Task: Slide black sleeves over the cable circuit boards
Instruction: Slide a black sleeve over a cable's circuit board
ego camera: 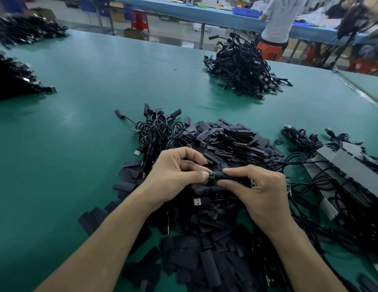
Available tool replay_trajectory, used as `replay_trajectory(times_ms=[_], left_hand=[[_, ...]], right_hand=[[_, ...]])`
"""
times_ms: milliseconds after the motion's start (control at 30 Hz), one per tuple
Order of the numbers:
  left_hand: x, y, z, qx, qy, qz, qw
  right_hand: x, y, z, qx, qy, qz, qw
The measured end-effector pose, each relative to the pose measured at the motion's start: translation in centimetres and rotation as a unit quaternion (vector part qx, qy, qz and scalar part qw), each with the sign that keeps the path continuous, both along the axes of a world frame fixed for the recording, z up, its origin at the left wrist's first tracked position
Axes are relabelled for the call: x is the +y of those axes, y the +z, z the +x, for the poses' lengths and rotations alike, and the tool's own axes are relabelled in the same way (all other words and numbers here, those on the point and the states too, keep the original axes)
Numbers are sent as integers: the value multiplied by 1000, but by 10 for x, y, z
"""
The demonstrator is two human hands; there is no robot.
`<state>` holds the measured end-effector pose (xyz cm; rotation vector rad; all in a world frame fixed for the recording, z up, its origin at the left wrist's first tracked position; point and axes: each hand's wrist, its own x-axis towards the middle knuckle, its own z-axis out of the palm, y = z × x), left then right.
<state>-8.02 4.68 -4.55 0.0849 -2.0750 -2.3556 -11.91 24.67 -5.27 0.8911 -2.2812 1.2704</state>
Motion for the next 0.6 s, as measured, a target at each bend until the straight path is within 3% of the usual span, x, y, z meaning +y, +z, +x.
replay_trajectory(times_ms=[600], left_hand=[[3, 3, 2, -11, -22, -21, 999]], right_hand=[[-1, -1, 0, 37, 25, 71, 996]])
